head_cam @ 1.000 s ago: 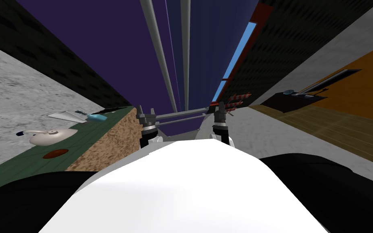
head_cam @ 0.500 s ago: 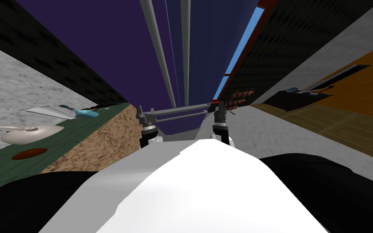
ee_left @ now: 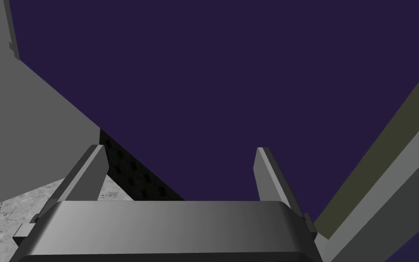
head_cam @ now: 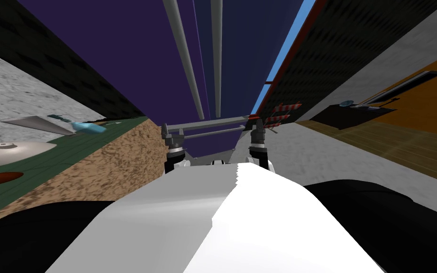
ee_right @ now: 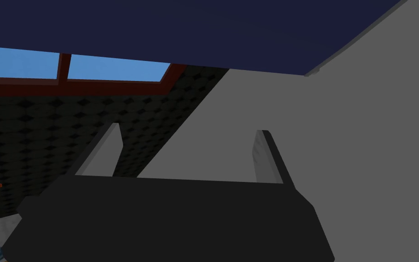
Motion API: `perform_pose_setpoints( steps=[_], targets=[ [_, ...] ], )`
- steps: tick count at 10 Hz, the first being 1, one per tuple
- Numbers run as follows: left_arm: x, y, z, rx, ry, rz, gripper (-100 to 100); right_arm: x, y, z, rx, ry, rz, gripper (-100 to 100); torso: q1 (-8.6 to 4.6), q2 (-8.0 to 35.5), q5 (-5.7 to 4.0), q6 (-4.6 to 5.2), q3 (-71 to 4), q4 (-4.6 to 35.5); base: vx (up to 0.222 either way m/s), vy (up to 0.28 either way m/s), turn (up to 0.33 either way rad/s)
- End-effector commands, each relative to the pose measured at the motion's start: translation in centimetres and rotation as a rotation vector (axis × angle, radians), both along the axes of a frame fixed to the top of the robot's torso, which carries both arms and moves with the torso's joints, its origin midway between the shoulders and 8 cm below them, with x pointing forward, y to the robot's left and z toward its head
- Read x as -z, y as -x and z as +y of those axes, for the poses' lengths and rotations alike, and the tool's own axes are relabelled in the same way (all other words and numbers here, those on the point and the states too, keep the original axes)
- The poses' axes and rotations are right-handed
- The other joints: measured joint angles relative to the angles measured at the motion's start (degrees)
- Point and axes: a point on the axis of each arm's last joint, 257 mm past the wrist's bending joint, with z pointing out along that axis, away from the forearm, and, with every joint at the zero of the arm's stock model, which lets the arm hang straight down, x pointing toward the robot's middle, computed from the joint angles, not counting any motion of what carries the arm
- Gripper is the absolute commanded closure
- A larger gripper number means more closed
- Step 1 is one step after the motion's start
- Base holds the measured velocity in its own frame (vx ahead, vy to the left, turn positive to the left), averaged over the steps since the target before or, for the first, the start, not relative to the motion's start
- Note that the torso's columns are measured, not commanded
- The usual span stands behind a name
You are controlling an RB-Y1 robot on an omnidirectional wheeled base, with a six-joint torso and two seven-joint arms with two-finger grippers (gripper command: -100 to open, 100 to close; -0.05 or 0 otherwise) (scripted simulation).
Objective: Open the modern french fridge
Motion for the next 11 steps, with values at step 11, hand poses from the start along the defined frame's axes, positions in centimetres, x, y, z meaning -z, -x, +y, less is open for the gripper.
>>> perform_pose_setpoints(
  steps=[11],
  targets=[
    [6.9, -3.2, 0.0, 0.069, -0.024, 0.03, -100, 0.0, 0.0, 0.0, 0.0, 0.0, 0.0, 0, 0.04, 0.03, 0.0, 0.0, -0.08, 0.06, 0.033, -0.056, 0.022]
  ],
)
